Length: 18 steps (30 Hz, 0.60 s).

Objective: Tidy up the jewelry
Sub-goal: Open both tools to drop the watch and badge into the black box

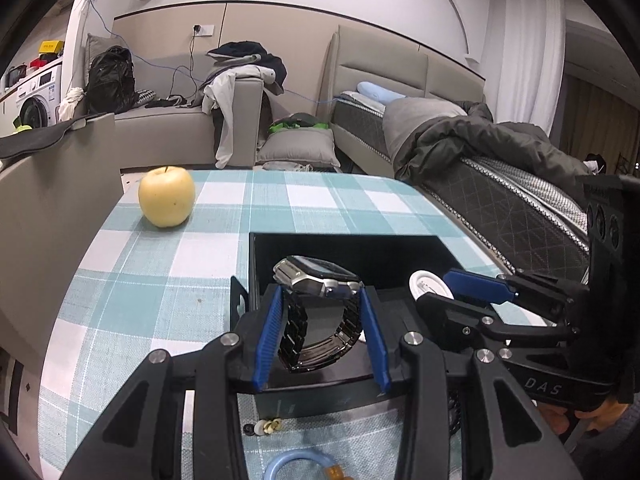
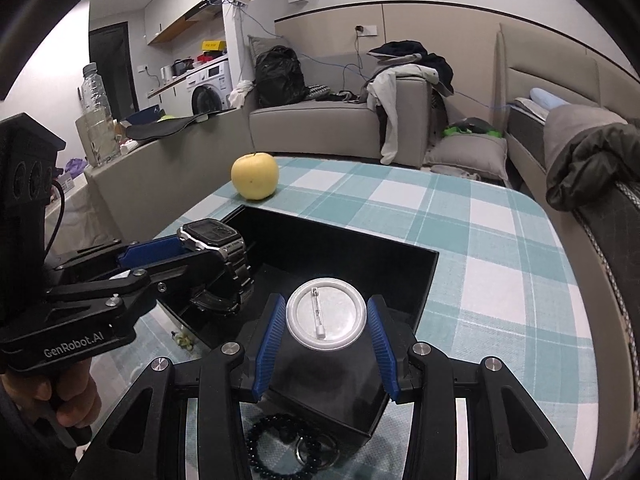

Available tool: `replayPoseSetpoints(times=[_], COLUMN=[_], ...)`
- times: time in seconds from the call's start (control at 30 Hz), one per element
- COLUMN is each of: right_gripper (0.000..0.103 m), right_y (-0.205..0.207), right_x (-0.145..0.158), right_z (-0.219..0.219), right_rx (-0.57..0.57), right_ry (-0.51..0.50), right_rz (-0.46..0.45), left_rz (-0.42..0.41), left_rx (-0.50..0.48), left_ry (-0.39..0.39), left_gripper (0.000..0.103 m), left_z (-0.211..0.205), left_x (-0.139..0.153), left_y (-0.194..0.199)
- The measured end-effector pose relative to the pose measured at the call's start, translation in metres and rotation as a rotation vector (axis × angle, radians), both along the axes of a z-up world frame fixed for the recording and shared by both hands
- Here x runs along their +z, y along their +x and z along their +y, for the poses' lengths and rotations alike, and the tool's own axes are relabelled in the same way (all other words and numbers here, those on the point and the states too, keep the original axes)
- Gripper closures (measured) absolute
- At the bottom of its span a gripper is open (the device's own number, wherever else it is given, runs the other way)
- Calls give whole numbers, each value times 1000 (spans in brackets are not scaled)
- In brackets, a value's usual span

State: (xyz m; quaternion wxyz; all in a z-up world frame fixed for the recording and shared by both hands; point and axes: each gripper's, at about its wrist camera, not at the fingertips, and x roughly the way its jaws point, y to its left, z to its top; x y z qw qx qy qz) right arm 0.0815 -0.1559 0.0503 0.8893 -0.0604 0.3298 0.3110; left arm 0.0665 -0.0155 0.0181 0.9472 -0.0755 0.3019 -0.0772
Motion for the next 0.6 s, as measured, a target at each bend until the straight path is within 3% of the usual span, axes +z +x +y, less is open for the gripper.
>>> replayPoseSetpoints(times=[0.47, 0.57, 0.6], right_gripper=[61, 55, 48], right_y=[0, -4, -6], right_x=[-2, -1, 0], right_z=[3, 6, 7], right_rx=[13, 12, 10], right_ry=[-27, -48, -55], right_rz=[6, -13, -28], left_rz=[18, 35, 40], left_rx=[2, -2, -3], left_ry=[41, 53, 55], left_gripper=[70, 70, 70], left_z=[-6, -7, -7], left_x=[-4, -4, -3], left_y=[1, 3, 3])
